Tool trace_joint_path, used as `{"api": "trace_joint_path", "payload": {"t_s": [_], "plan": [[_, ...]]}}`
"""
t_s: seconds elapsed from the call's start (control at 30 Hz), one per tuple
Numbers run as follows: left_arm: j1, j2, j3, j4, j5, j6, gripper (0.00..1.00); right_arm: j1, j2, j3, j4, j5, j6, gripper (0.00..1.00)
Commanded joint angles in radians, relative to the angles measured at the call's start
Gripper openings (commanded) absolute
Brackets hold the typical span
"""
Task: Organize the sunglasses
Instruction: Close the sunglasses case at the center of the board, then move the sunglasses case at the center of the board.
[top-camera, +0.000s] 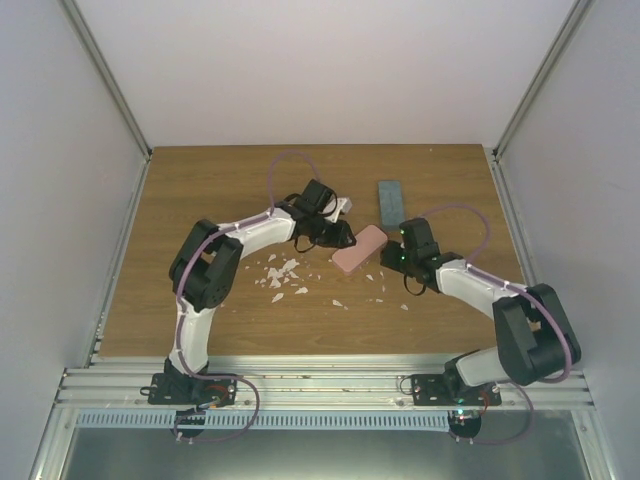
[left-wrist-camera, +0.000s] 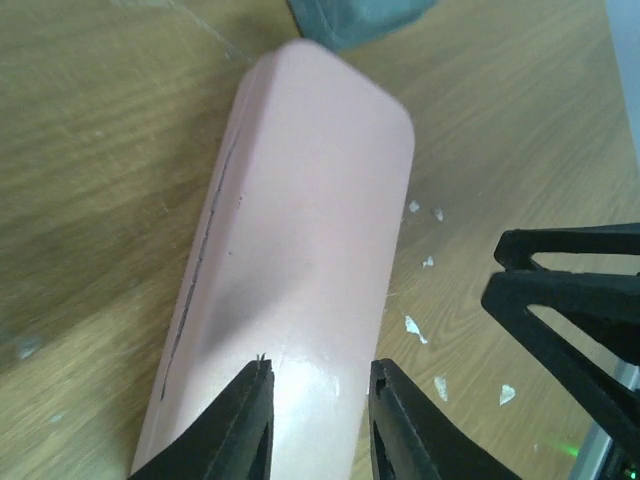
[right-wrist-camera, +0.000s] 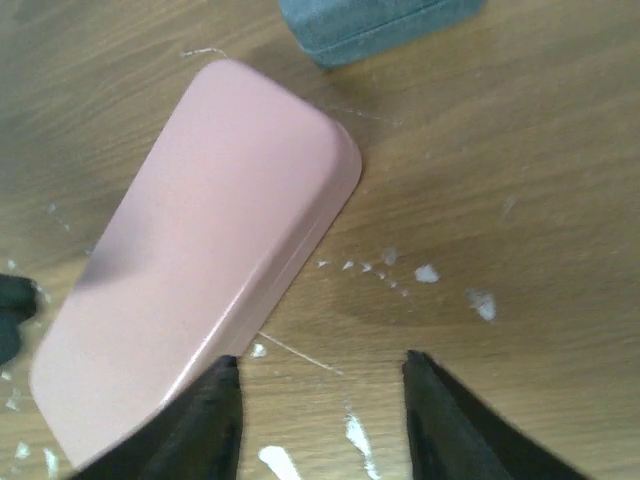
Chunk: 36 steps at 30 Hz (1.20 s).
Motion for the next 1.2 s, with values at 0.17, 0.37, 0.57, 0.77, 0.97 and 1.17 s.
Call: {"api": "trace_joint_path", "payload": {"t_s": [0.17,0.37,0.57,0.77,0.97,1.17], "plan": [[0.017,-0.292,-0.169,0.089,-0.291,-0.084,0.38,0.087,0.105,0.164,-0.140,0.165,-0.023,0.80],[0.076,-0.460,-0.361,0.112,-0.386,-0.155,0.40,0.199,0.265,0.355,-0.234,0.311,-0.003,0.99],[0.136,-0.553,-0.472,0.115,-0.396,-0.179,0.40,0.266,0.421,0.491,-0.355,0.460,0.008,1.00],[0.156,-0.556,-0.501,0.122,-0.374,-0.172,0.40,0.294,0.405,0.471,-0.426,0.533,0.011,0.99],[0.162,-0.538,-0.499,0.137,-0.345,-0.173,0.40,0.300,0.262,0.330,-0.357,0.418,-0.046,1.00],[0.163,-0.529,-0.498,0.138,-0.334,-0.175,0.40,0.300,0.223,0.340,-0.349,0.346,-0.034,1.00]]}}
